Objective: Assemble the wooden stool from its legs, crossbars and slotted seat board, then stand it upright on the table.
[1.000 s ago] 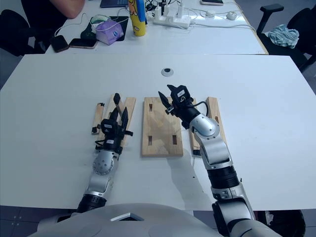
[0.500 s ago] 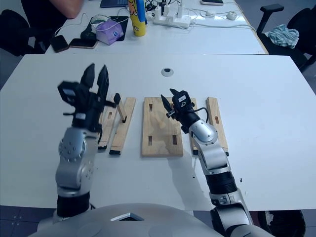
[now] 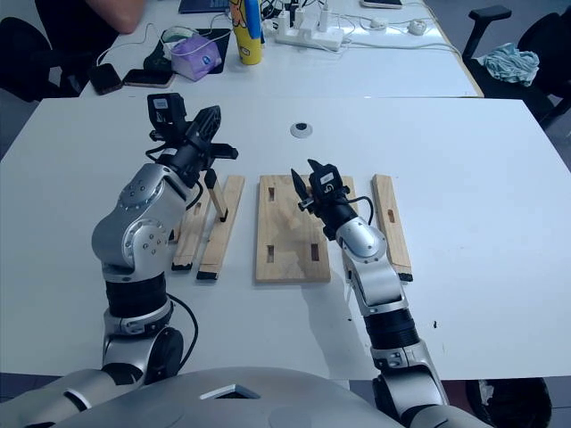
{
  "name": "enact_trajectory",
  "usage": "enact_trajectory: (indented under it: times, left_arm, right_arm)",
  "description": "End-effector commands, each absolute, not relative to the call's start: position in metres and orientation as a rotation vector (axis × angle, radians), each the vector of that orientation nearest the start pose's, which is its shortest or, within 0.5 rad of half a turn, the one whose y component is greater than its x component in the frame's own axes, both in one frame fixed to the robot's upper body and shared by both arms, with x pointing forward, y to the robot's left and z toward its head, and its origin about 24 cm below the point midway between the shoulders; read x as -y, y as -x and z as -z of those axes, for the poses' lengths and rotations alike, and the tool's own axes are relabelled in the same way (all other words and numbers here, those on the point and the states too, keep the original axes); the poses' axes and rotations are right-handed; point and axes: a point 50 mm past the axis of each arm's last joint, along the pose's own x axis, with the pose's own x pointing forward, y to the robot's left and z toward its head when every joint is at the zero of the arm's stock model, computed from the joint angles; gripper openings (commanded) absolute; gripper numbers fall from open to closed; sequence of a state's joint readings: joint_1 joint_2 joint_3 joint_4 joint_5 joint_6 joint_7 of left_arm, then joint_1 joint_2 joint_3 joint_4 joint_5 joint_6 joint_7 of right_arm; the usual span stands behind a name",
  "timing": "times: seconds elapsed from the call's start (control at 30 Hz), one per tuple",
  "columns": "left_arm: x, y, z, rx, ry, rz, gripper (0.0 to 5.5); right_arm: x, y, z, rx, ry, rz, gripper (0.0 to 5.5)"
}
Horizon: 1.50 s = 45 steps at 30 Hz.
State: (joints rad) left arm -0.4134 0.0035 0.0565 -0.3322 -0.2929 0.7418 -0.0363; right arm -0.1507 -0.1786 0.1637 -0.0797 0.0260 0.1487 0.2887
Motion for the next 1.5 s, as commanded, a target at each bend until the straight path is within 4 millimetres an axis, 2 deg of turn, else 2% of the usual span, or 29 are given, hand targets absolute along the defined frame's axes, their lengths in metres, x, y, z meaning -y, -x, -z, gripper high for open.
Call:
enact_trajectory:
  times: [0.03,0.17,0.23,0.43,0.5,0.57,0.73,0.8,0.9,1.03,1.1,1.13,1.2,1.23,1.33,1.37,1.4,1.43,1.5]
  left_arm:
    - [-0.106,-0.297,-0.176,0.084,0.149,0.323,0.02]
    - [-0.099,-0.294,-0.199,0.195,0.085,0.335,0.02]
    - [-0.1,-0.294,-0.195,0.176,0.08,0.321,0.02]
    - [-0.116,-0.286,-0.106,-0.234,0.107,0.225,0.02]
    - [-0.12,-0.282,-0.095,-0.264,0.11,0.206,0.02]
    - [-0.118,-0.283,-0.096,-0.255,0.113,0.213,0.02]
    - [-0.112,-0.291,-0.112,-0.175,0.108,0.237,0.02]
    - [-0.111,-0.294,-0.126,-0.107,0.108,0.236,0.02]
    - [-0.112,-0.297,-0.162,0.049,0.096,0.22,0.02]
    - [-0.117,-0.293,-0.226,0.329,0.061,0.182,0.02]
    - [-0.114,-0.292,-0.235,0.348,0.063,0.197,0.02]
    - [-0.113,-0.293,-0.232,0.325,0.069,0.201,0.02]
    - [-0.109,-0.297,-0.204,0.179,0.056,0.226,0.02]
    - [-0.109,-0.298,-0.182,0.097,0.05,0.229,0.02]
    - [-0.113,-0.282,-0.089,-0.276,0.066,0.225,0.02]
    - [-0.119,-0.276,-0.071,-0.343,0.094,0.191,0.02]
    - [-0.123,-0.273,-0.064,-0.358,0.082,0.17,0.02]
    - [-0.124,-0.273,-0.066,-0.338,0.085,0.162,0.02]
    - [-0.119,-0.278,-0.079,-0.268,0.048,0.189,0.02]
  right_arm:
    - [0.117,-0.273,-0.079,0.044,0.179,-0.471,1.96]
    - [0.116,-0.274,-0.08,0.047,0.181,-0.476,1.96]
    - [0.117,-0.274,-0.081,0.048,0.182,-0.476,1.96]
    - [0.116,-0.275,-0.082,0.049,0.187,-0.491,1.96]
    - [0.115,-0.276,-0.084,0.053,0.188,-0.495,1.96]
    - [0.117,-0.277,-0.085,0.055,0.189,-0.492,1.96]
    - [0.116,-0.278,-0.085,0.057,0.19,-0.49,1.96]
    - [0.116,-0.278,-0.084,0.056,0.189,-0.487,1.96]
    - [0.117,-0.278,-0.082,0.051,0.187,-0.479,1.96]
    - [0.117,-0.277,-0.079,0.044,0.185,-0.479,1.96]
    - [0.117,-0.276,-0.079,0.042,0.186,-0.481,1.96]
    - [0.116,-0.276,-0.079,0.042,0.186,-0.482,1.96]
    - [0.116,-0.275,-0.079,0.044,0.188,-0.49,1.96]
    - [0.115,-0.276,-0.08,0.046,0.188,-0.493,1.96]
    - [0.114,-0.277,-0.082,0.05,0.19,-0.507,1.96]
    - [0.114,-0.277,-0.083,0.052,0.191,-0.511,1.96]
    - [0.114,-0.277,-0.085,0.055,0.191,-0.515,1.96]
    - [0.114,-0.277,-0.086,0.058,0.19,-0.517,1.96]
    - [0.116,-0.276,-0.087,0.059,0.19,-0.511,1.96]
